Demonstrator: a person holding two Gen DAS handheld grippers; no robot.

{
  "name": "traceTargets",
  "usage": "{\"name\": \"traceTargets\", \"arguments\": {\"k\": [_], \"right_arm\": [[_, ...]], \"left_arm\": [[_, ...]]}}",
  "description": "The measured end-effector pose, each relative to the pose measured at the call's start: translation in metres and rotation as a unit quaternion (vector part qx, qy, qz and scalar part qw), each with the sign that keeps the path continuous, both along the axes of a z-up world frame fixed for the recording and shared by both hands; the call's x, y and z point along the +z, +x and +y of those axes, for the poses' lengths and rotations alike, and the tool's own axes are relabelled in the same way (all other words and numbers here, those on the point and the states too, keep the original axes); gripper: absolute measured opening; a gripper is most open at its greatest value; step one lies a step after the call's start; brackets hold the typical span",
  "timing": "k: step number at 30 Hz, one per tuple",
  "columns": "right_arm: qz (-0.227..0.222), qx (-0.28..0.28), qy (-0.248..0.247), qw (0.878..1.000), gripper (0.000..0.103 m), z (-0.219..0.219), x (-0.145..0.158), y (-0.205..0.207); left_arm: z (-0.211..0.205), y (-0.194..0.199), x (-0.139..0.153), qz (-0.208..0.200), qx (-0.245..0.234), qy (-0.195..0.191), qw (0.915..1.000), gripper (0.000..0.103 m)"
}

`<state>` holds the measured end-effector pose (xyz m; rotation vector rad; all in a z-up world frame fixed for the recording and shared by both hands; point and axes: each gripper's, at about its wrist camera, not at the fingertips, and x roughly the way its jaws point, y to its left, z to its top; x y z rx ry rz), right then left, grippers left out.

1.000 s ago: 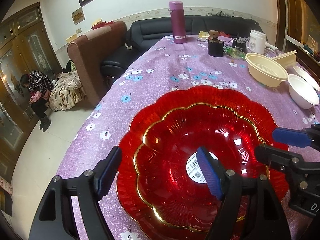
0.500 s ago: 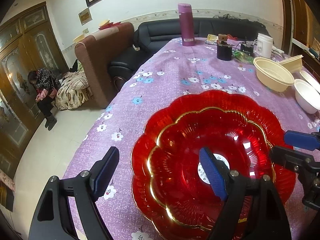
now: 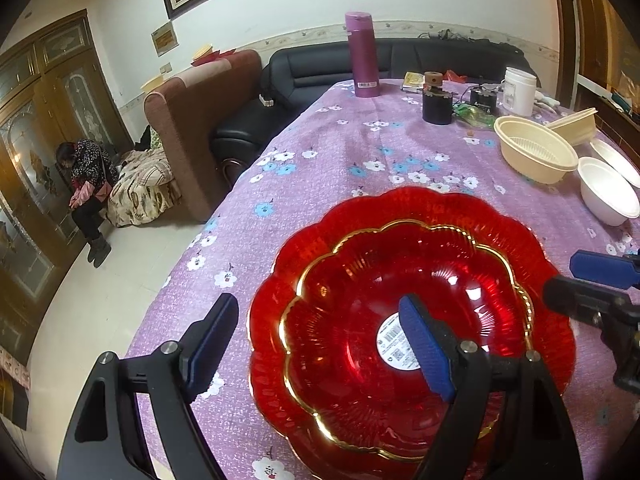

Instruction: Organize plates and bowls

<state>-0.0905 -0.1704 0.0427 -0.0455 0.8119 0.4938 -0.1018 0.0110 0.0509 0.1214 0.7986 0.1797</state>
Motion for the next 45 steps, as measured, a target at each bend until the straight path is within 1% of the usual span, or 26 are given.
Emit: {"name": "traceTargets", "arguments": {"k": [7,15,21,24,26,30,32,34,36,38,39,40,41,43,44,45], "right_arm": [[0.006,-0.028,0.017,0.999,0.053,-0.026,0.002,0.008],[0.009,-0.046,0.034,0.998,0.053,-0.047,0.003,0.011],[-0.001,-0.067,0.053,0.996,0.053,-0.075,0.012,0.014],[-0.01,-0.091,0.066,0.994,0.053,-0.101,0.019,0.018],[-0.018,-0.114,0.076,0.99,0.053,-0.125,0.025,0.022],[-0.039,-0.168,0.095,0.98,0.052,-0.176,0.04,0.028],[-0.058,-0.203,0.096,0.973,0.053,-0.207,0.048,0.031],[-0.072,-0.235,0.09,0.965,0.055,-0.232,0.051,0.036],[-0.078,-0.265,0.095,0.956,0.055,-0.258,0.047,0.041],[-0.082,-0.284,0.12,0.948,0.054,-0.282,0.034,0.046],[-0.072,-0.294,0.132,0.944,0.051,-0.293,0.025,0.049],[-0.062,-0.292,0.144,0.943,0.046,-0.301,0.02,0.053],[-0.046,-0.285,0.161,0.944,0.039,-0.307,0.014,0.057],[-0.034,-0.281,0.17,0.944,0.038,-0.311,0.011,0.062],[-0.036,-0.282,0.167,0.944,0.038,-0.311,0.011,0.062],[-0.039,-0.283,0.162,0.945,0.038,-0.309,0.012,0.063]], "left_arm": [[-0.019,0.0,0.003,0.0,-0.025,0.003,0.9997,0.082],[-0.05,0.005,0.011,0.001,-0.063,0.006,0.998,0.082],[-0.087,0.006,0.022,-0.004,-0.105,0.014,0.9943,0.082],[-0.111,0.007,0.028,-0.003,-0.136,0.017,0.9906,0.082],[-0.127,0.009,0.031,0.003,-0.157,0.009,0.9875,0.082],[-0.166,0.021,0.036,0.023,-0.205,-0.019,0.9783,0.082],[-0.188,0.031,0.039,0.029,-0.228,-0.034,0.9727,0.082],[-0.205,0.042,0.04,0.034,-0.237,-0.047,0.9697,0.082],[-0.22,0.06,0.04,0.034,-0.243,-0.078,0.9663,0.082],[-0.229,0.08,0.037,0.039,-0.238,-0.111,0.9641,0.082],[-0.232,0.089,0.035,0.042,-0.235,-0.128,0.9625,0.082],[-0.234,0.099,0.032,0.044,-0.23,-0.145,0.9612,0.082],[-0.237,0.107,0.029,0.04,-0.221,-0.155,0.962,0.082],[-0.244,0.119,0.025,0.03,-0.212,-0.151,0.9651,0.082],[-0.249,0.126,0.022,0.022,-0.205,-0.137,0.9689,0.08],[-0.252,0.129,0.019,0.019,-0.201,-0.131,0.9707,0.074]]}}
